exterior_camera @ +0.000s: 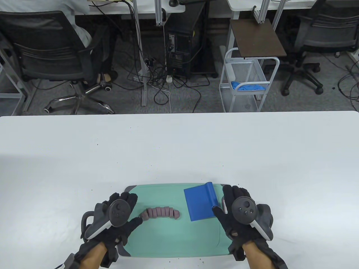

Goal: Slice plasticine roll into thin flakes

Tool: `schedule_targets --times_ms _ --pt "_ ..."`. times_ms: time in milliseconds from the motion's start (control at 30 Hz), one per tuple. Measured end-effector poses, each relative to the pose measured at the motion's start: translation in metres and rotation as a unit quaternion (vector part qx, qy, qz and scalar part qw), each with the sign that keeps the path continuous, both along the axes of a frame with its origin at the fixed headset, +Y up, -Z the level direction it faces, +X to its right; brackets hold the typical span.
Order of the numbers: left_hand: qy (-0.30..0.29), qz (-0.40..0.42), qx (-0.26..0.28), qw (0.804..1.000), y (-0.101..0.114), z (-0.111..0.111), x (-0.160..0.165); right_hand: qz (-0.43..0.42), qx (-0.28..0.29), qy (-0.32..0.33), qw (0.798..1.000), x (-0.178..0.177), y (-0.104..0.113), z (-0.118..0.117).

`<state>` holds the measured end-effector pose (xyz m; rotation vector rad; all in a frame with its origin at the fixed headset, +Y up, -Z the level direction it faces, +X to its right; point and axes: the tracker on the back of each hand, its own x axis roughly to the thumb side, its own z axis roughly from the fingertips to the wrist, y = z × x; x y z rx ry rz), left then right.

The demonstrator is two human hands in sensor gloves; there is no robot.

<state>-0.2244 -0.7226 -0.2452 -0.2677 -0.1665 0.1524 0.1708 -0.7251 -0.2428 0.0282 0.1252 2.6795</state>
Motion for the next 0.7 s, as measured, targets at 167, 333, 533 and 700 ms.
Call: schedule_targets --times_ms 167,333,533,700 --pt "0.002 0.009 -0.019 1.000 -0.004 -0.004 -0.007 0.004 -0.056 0.018 0.998 0.001 -0.009 -0.003" --pt "0.008 0.011 -0.038 0.999 -0.010 -0.010 -0.015 0.024 -0.091 0.030 0.995 -0.003 -0.014 -0.003" --pt "0.011 0.023 -0.050 0.998 -0.012 -0.011 -0.019 0.029 -0.110 0.035 0.993 -0.005 -0.018 -0.002" --pt "0.006 0.024 -0.051 0.998 -0.012 -0.011 -0.019 0.030 -0.113 0.034 0.993 -0.006 -0.017 -0.002"
